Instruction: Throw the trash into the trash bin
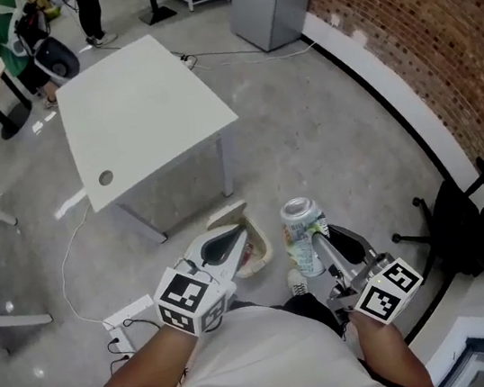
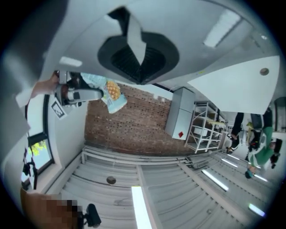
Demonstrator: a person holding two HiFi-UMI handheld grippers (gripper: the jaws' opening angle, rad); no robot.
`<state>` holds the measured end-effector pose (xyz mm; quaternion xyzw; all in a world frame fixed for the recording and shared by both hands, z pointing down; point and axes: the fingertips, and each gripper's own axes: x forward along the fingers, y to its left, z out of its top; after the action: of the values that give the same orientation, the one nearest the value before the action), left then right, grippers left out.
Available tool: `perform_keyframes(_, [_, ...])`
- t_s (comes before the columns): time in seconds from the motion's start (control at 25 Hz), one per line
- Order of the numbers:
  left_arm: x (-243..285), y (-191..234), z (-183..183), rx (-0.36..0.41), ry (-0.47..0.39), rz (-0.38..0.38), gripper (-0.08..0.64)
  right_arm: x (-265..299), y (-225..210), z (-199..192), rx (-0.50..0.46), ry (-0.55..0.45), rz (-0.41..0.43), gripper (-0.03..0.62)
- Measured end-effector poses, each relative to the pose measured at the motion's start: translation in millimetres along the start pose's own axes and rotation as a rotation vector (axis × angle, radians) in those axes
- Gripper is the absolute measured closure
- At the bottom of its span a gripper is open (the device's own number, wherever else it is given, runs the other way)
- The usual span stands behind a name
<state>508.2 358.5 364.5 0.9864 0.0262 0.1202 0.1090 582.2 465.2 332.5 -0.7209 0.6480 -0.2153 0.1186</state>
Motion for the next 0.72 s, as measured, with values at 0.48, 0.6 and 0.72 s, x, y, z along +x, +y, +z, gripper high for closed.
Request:
perform_keyframes(0.48, [37,10,2,-0.151,-0.062,0.389,0.557,54,-66,35,-0.074,0.21,0.342,0.5])
perform_keyframes(0.6, [44,8,-6,-0.177,-0.06,0.459,0.557,59,-83,36,-0.066,0.244,0.383,0.5])
perform_keyframes(0.72, [44,4,-17,-0.209,-0.057,0.544,0.557,64,-97,29,-0.071,0.306,0.437,0.5])
